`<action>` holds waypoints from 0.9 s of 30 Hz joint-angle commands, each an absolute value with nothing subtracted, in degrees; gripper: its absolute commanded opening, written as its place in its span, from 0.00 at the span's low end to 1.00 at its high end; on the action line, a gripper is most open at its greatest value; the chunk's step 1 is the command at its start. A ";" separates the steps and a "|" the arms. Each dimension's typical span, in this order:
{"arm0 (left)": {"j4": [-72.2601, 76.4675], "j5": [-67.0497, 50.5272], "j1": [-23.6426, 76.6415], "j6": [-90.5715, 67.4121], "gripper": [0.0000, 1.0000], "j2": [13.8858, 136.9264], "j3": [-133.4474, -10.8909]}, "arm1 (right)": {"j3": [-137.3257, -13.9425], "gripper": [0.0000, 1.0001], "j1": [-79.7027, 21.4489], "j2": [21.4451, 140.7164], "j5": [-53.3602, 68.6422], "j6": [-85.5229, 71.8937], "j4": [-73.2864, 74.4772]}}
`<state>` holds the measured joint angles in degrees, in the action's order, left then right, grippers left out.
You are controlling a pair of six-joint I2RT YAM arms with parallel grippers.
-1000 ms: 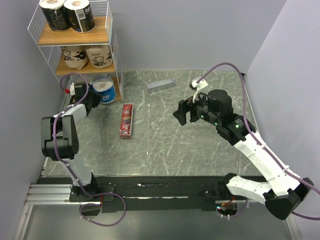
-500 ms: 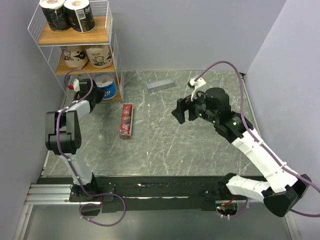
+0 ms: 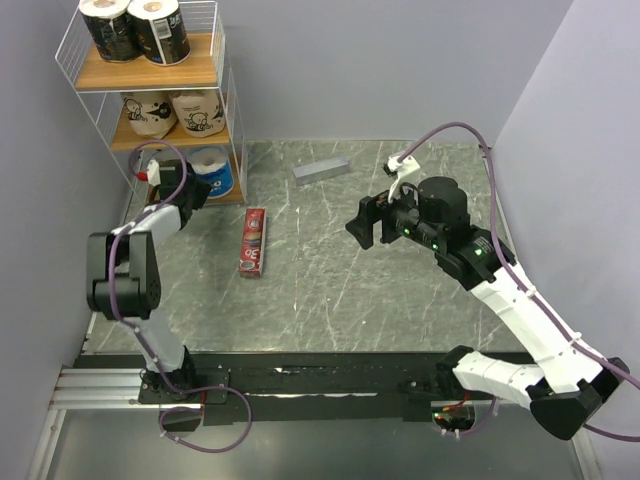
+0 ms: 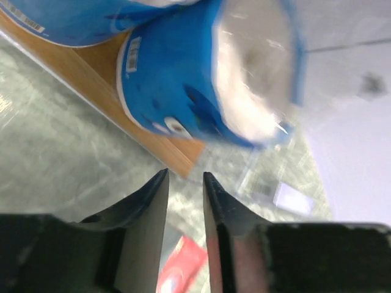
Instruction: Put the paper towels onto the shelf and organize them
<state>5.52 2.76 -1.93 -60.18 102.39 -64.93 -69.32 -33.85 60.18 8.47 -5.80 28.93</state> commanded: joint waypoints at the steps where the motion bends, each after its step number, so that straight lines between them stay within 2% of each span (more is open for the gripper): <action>1: 6.16 2.64 -1.67 -58.01 0.36 90.19 -59.51 | -68.82 0.91 -33.57 58.19 7.65 -8.26 29.97; 5: 0.18 2.81 -0.44 -53.19 0.41 82.02 -57.31 | -66.54 0.96 -33.57 55.90 7.65 -10.36 28.57; 7: -2.89 1.16 -0.44 -51.77 0.48 75.70 -55.91 | -66.62 0.99 -33.49 55.81 7.12 -11.33 29.00; 14: -5.44 -6.84 5.35 -41.07 0.64 59.60 -51.59 | -68.20 1.00 -33.75 57.13 0.11 -19.85 34.36; 17: -5.10 -13.94 8.16 -36.58 0.75 54.86 -51.59 | -67.68 1.00 -33.75 56.69 -5.87 -24.16 35.94; 18: -5.36 -15.45 8.87 -35.43 0.81 54.32 -51.77 | -67.59 0.99 -33.75 56.60 -8.50 -24.78 36.47; 23: -6.94 -19.59 14.57 -29.90 0.99 51.95 -53.70 | -65.74 1.00 -33.75 54.68 -10.46 -26.98 34.81; 24: -7.12 -20.73 15.20 -29.27 0.97 51.94 -53.96 | -65.57 1.00 -33.75 54.41 -10.11 -27.24 34.46; 27: -6.86 -22.58 17.13 -27.51 0.96 51.16 -54.23 | -65.39 1.00 -33.66 53.18 -9.93 -28.04 33.14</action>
<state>-6.81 -16.95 14.98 -33.01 52.66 -51.99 -65.63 -33.85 56.14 -7.51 -25.28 36.01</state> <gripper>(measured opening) 0.967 0.994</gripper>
